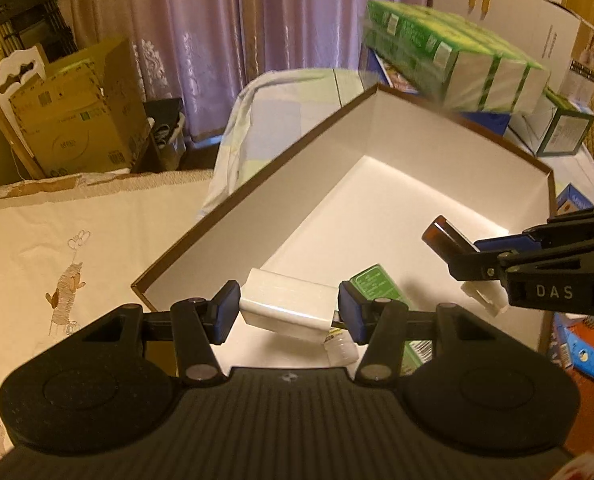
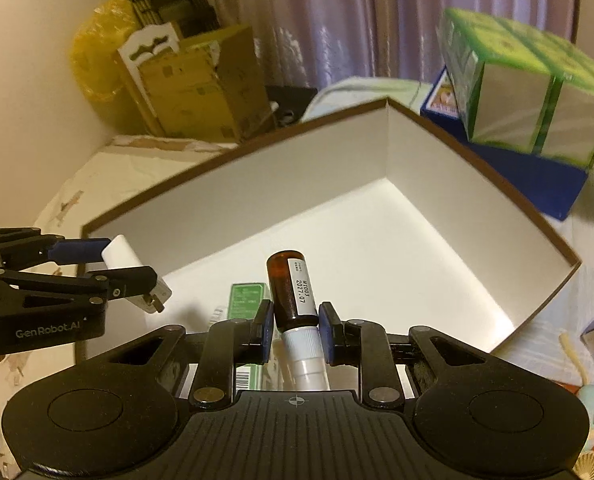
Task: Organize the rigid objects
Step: 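Carry the charger and dropper bottle into the brown box and release them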
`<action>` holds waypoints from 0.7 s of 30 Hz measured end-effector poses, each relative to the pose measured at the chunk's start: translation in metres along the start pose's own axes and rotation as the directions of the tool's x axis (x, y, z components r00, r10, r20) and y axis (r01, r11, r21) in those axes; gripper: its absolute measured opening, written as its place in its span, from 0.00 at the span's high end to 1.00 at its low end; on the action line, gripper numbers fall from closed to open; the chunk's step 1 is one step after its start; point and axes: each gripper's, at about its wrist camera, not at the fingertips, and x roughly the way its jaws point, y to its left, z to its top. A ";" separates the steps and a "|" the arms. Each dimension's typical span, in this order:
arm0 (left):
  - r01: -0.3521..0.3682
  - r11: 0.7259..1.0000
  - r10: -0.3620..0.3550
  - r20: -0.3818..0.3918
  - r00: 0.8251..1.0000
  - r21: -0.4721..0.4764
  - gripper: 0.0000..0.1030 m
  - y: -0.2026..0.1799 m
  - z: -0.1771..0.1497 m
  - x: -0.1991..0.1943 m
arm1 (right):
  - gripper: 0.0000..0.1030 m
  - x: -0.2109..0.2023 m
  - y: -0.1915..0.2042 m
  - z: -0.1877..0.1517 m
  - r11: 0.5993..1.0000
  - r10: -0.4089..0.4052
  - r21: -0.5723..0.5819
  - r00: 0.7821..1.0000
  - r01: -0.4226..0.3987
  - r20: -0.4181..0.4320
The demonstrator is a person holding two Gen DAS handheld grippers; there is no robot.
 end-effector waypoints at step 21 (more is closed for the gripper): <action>0.044 0.998 -0.041 -0.063 0.997 0.038 0.53 0.008 -0.001 0.028 | 0.77 0.030 -0.002 -0.010 0.999 -0.036 0.036 0.995 0.040 -0.095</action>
